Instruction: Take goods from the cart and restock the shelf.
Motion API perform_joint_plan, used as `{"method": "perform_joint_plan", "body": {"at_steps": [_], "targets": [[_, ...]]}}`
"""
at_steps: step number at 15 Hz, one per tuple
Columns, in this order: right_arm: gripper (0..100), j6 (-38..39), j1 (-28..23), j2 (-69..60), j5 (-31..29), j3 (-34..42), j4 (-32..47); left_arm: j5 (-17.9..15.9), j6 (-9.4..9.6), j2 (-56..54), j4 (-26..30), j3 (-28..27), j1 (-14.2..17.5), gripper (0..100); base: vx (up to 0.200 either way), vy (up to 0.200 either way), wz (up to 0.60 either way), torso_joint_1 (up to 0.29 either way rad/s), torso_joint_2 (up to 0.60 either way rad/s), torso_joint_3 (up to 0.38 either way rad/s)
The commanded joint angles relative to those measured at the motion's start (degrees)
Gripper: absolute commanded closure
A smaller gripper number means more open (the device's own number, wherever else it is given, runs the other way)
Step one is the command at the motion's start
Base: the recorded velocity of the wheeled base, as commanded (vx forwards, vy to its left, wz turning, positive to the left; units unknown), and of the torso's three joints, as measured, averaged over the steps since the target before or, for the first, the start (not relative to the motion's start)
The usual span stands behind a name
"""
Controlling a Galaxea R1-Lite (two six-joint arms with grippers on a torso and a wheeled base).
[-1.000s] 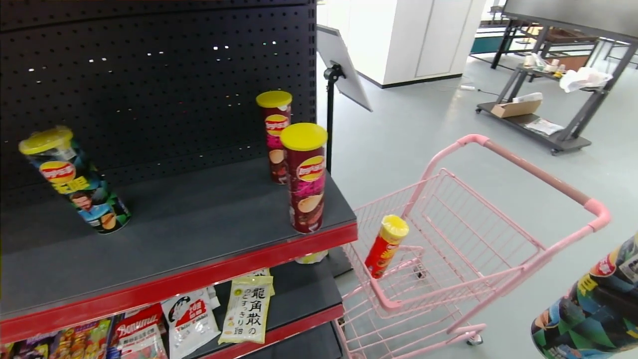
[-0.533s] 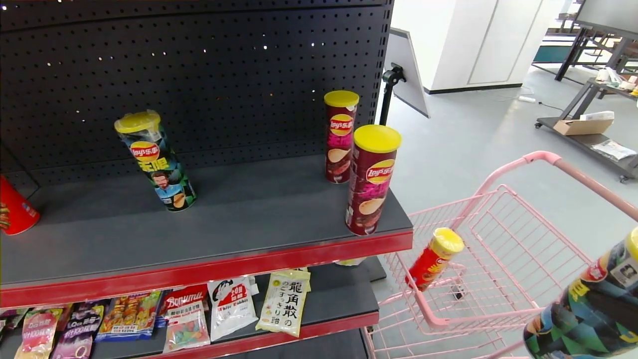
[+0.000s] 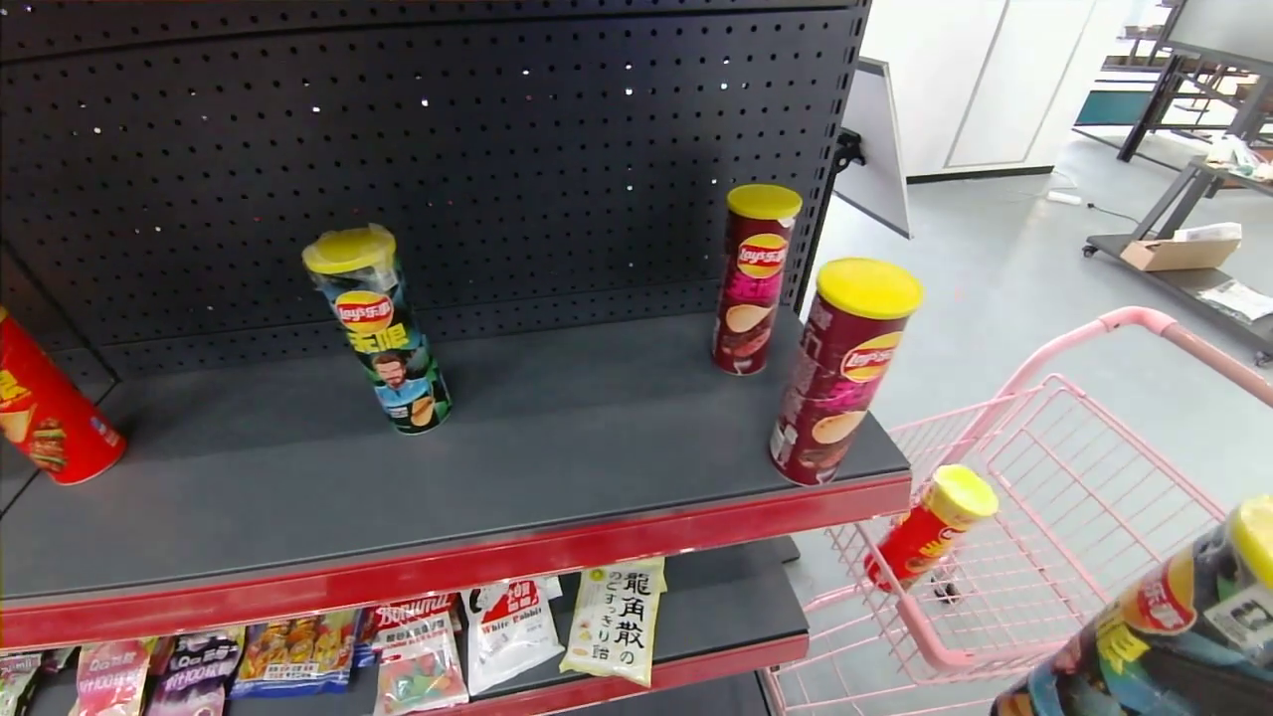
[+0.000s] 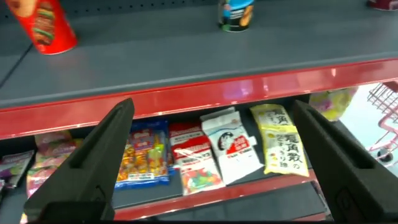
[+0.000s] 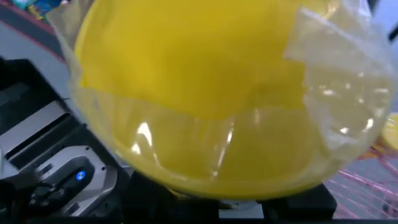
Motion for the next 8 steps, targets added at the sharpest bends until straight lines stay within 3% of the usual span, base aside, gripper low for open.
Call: {"method": "perform_joint_plan", "body": {"at_steps": [1,8], "targets": [[100,-0.2,1.7,-0.1,1.2,0.2,0.0,0.0,0.02,0.0,0.0,0.0,0.0,0,0.000,0.200,0.00,0.012,0.01,0.012],[100,-1.5,1.3,-2.9,0.5,2.5,0.4,0.0,0.02,0.0,0.0,0.0,0.0,0,0.000,0.200,0.00,0.004,0.00,0.003]]}}
